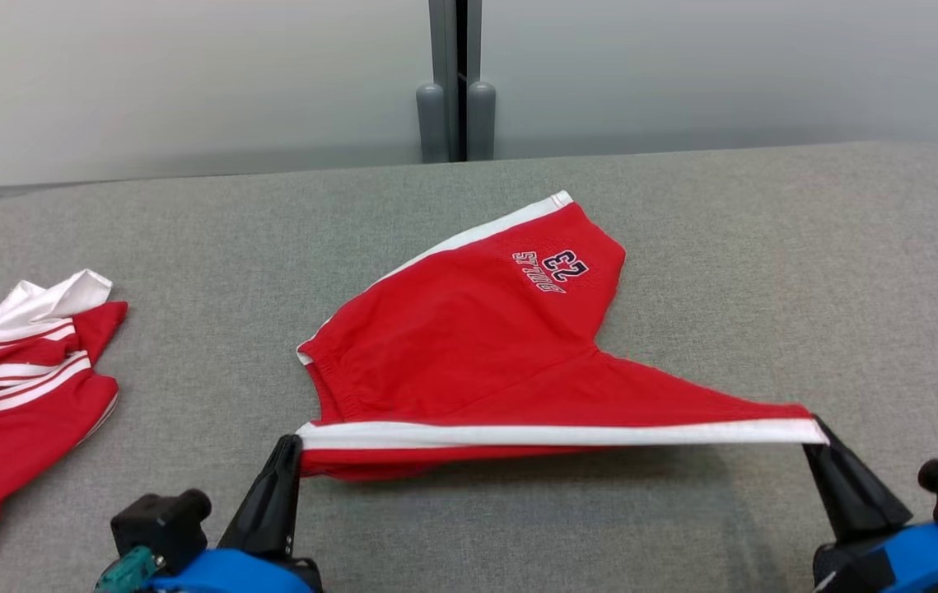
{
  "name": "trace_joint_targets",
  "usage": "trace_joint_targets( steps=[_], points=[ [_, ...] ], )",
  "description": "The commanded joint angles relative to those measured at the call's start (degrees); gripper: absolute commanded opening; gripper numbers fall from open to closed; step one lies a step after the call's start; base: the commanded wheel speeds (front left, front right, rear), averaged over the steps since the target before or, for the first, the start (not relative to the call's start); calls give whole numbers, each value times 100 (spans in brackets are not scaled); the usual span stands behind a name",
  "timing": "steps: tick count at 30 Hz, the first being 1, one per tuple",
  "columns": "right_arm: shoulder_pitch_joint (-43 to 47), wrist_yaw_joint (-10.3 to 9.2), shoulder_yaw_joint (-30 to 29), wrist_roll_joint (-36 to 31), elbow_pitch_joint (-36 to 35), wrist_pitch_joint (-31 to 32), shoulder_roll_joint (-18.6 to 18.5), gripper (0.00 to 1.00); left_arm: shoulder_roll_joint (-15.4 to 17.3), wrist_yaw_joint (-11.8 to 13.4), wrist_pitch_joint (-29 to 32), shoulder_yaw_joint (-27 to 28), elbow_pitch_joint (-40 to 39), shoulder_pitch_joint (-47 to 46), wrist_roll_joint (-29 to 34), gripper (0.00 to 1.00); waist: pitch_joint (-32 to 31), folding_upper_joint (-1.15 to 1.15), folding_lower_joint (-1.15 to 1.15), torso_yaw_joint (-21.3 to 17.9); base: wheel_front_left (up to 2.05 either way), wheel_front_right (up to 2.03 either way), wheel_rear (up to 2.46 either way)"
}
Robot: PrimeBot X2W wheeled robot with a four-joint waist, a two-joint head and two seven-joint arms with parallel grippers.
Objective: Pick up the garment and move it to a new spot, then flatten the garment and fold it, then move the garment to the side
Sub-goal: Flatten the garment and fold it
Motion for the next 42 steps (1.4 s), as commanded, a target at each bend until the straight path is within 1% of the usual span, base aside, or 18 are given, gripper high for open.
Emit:
trace_joint_targets(
  steps=[1, 4, 8, 11, 14, 18, 24, 28, 29, 30, 31, 33, 35, 36, 39, 42],
  points=[
    [-286, -70, -150, -6, 60, 1, -120, 0, 57, 18, 38, 93, 66, -219, -45, 0, 133, 2, 1, 85, 0, 0, 0],
    [-776, -70, -149, 82, 329, 73, -231, 0, 14, -81, 61, 68, 298, -593, -121, 0, 456, 2, 1, 191, 0, 0, 0],
    [-1857, -67, 23, 216, 962, 106, -477, 0, -59, -277, -26, 15, 793, -1283, -207, 0, 973, 2, 1, 371, 0, 0, 0],
    [-2775, -65, 181, 297, 1593, 107, -690, 0, -148, -398, -234, 18, 1138, -1897, -230, 0, 1330, 2, 1, 565, 0, 0, 0],
    [-3655, -52, 364, 373, 2213, 146, -934, 0, -289, -516, -384, -94, 1465, -2504, -252, 0, 1620, 2, 1, 815, 0, 0, 0],
    [-4737, -46, 782, 398, 3107, 259, -1192, 0, -405, -644, -535, -271, 1966, -3191, -276, 0, 1928, 2, 1, 1051, 0, 0, 0],
    [-5925, -45, 1308, 347, 4250, 259, -1366, 0, -514, -800, -743, -601, 2720, -3984, -282, 0, 2236, 2, 1, 1273, 0, 0, 0],
    [-6415, -44, 1644, 298, 4881, 121, -1342, 0, -550, -876, -866, -801, 3133, -4301, -318, 0, 2307, 2, 1, 1317, 0, 0, 0],
    [-6499, -44, 1696, 334, 5005, 61, -1331, 2, -559, -888, -887, -857, 3214, -4351, -317, 0, 2312, 2, 1, 1320, 0, 0, 0],
    [-6559, -44, 1747, 369, 5137, 5, -1321, 36, -563, -901, -887, -921, 3305, -4389, -306, 0, 2316, 2, 1, 1318, 0, 0, 0],
    [-6615, -44, 1797, 375, 5225, -108, -1317, 100, -565, -908, -893, -977, 3368, -4414, -298, 0, 2316, 2, 1, 1317, 0, 0, 0],
    [-6677, -44, 1866, 381, 5371, -345, -1305, 100, -564, -939, -953, -1076, 3442, -4461, -314, 0, 2304, 2, 1, 1309, 0, 0, 0],
    [-6631, -41, 1924, 350, 5457, -640, -1309, 100, -558, -943, -1020, -1145, 3510, -4444, -299, 50, 2256, 2, 1, 1285, 0, 0, 0],
    [-6557, -40, 1929, 382, 5481, -796, -1283, 100, -546, -943, -1091, -1158, 3518, -4423, -278, 100, 2217, 2, 1, 1265, 0, 0, 0],
    [-6328, -40, 1930, 438, 5474, -1296, -1271, 100, -459, -804, -1335, -1108, 3529, -4295, -178, 100, 2098, 2, 1, 1158, 0, 0, 0],
    [-6080, -40, 1817, 437, 5342, -1786, -1233, 100, -331, -570, -1633, -1000, 3451, -4171, -54, 100, 1942, 2, 1, 1000, 0, 0, 0]
  ],
)
